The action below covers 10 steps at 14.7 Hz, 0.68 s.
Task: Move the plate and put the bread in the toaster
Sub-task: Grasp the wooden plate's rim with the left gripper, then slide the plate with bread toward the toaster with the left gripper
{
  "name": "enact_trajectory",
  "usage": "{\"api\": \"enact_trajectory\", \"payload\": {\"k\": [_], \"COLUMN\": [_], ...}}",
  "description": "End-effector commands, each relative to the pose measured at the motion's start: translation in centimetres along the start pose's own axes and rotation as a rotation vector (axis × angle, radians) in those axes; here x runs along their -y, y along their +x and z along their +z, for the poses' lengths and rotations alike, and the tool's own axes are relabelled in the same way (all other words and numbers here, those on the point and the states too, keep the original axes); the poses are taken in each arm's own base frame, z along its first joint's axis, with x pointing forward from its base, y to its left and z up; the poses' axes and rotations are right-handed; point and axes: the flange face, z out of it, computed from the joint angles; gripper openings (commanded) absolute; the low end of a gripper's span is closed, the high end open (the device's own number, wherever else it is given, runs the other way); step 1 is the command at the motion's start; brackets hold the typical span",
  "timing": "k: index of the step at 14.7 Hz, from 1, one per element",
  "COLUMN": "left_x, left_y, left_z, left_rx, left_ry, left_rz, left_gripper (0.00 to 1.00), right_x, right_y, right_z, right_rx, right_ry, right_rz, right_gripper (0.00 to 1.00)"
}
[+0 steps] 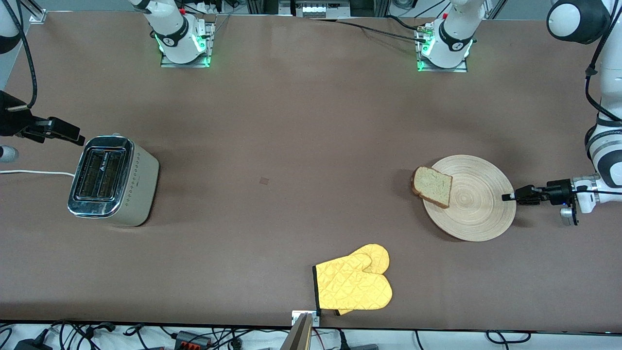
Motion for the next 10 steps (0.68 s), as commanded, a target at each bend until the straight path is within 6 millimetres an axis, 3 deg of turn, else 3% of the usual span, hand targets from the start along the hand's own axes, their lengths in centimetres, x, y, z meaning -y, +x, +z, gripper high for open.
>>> {"api": "enact_trajectory", "payload": {"k": [1,4,7,10], "left_x": [-1.3,-4.2,-7.9,-14.3], "left_y": [0.0,0.3,2.2,5.5], "left_z": [0.3,1.0,3.5,10.5], "left_rx": [0.047,0.129,0.172,0.234], "left_ry": [-0.076,-0.169,-0.213,-0.248], "left_rz": [-0.035,-0.068,-0.049,0.022], "left_gripper": [0.02,0.01,0.01,0.01], "right_x": [-0.1,-0.1,-0.1,-0.3], "right_y": [-0.1,-0.1,-0.1,-0.1], "right_z": [-0.3,-0.3,-0.3,-0.4], "right_rx": [0.001,0.001,0.001,0.001], "right_ry": [0.004,0.004,0.004,0.006], "right_rz": [-0.008,-0.008,-0.008,-0.003], "right_gripper": [1.0,1.0,1.0,1.0]}}
